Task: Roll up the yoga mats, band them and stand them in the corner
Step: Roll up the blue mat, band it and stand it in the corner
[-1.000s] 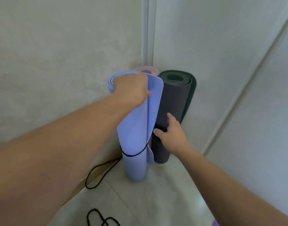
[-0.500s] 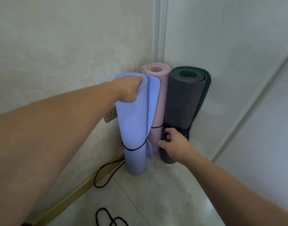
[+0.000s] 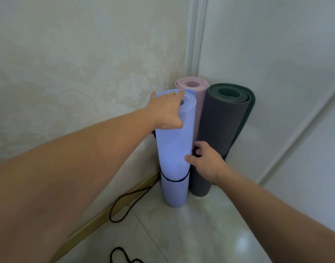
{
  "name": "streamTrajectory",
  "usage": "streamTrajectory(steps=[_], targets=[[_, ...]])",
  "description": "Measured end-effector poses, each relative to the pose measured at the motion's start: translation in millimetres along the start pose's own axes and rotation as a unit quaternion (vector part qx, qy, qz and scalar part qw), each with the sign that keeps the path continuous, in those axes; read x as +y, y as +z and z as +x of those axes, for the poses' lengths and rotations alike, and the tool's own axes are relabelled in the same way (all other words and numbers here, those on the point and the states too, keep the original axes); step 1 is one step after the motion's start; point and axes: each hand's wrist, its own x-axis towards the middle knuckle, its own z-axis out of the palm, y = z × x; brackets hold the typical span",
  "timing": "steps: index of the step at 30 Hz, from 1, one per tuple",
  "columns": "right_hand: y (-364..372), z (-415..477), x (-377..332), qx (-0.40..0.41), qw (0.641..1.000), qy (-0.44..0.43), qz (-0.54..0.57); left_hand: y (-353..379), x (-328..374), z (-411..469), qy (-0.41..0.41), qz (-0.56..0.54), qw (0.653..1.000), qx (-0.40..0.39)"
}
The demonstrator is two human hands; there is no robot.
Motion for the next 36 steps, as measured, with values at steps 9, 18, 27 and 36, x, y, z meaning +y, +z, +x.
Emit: streamTrajectory(steps=[9, 18, 27, 36], targets=[[-10, -20, 30, 0.016, 0.999, 0.047, 0.019, 10, 2, -8, 0.024, 0.025, 0.999, 0.024], [-17, -24, 35, 0.019, 0.998, 0.051, 0.021, 6, 7, -12, 0.023, 0.069, 0.997, 0.006], [-15, -32, 36, 0.019, 0.998, 0.055, 0.021, -2, 11, -26, 0.024, 0.027, 0.997, 0.067], [-38, -100, 36, 0.043, 0.997, 0.049, 0.042, 1, 89, -85, 0.089, -0.071, 0.991, 0.073]])
